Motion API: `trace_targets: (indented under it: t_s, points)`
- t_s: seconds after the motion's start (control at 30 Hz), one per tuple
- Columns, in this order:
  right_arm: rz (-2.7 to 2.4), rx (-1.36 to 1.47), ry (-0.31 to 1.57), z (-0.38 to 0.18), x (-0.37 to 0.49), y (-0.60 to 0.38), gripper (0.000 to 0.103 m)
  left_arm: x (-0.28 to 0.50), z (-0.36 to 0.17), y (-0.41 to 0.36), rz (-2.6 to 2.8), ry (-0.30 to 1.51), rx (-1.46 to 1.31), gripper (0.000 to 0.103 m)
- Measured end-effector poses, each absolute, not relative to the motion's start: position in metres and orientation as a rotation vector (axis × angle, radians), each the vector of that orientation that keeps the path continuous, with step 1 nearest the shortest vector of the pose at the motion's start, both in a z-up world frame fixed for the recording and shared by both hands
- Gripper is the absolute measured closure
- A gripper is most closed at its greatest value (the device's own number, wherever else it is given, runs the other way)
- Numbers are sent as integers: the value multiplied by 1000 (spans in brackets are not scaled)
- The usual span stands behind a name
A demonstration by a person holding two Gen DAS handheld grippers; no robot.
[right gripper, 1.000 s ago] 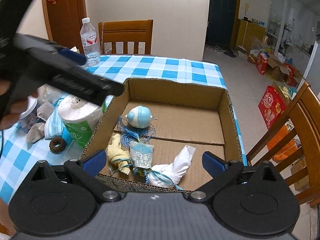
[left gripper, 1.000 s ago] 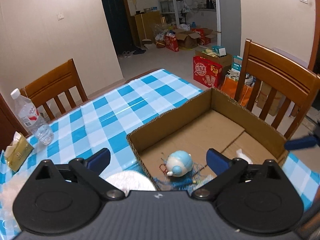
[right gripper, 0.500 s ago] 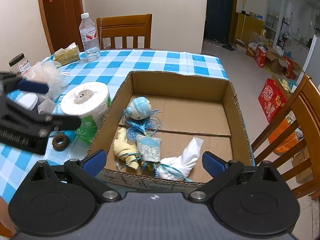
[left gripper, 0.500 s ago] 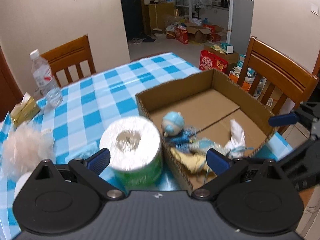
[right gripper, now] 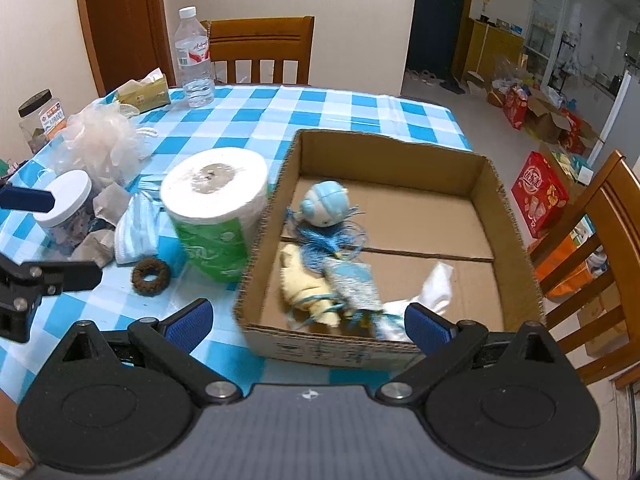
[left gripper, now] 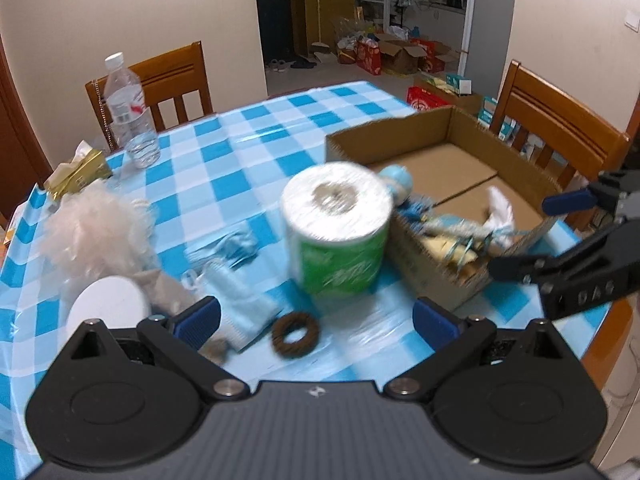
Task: Organize soft objects
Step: 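Withdraw both tools from the box toward the remaining items on the table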
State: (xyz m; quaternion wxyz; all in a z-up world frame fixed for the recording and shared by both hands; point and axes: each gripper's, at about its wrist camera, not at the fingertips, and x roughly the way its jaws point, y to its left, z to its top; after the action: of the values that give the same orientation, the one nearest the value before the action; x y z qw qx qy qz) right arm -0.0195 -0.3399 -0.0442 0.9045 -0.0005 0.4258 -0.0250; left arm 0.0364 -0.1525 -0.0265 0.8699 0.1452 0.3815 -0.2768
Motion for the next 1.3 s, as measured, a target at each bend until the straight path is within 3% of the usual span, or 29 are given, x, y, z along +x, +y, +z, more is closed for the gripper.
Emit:
trace_targets:
  t_s: [0.53, 1.0, 1.3]
  points:
    - [-96, -10, 954, -57, -9, -241, 0, 61, -76, -52, -700, 869, 352, 1]
    - [139, -68, 987, -87, 25, -226, 1, 77, -131, -61, -634, 921, 370, 1]
    - [213, -72, 1013, -116, 56, -217, 22, 77, -142, -66, -619, 898, 437, 1]
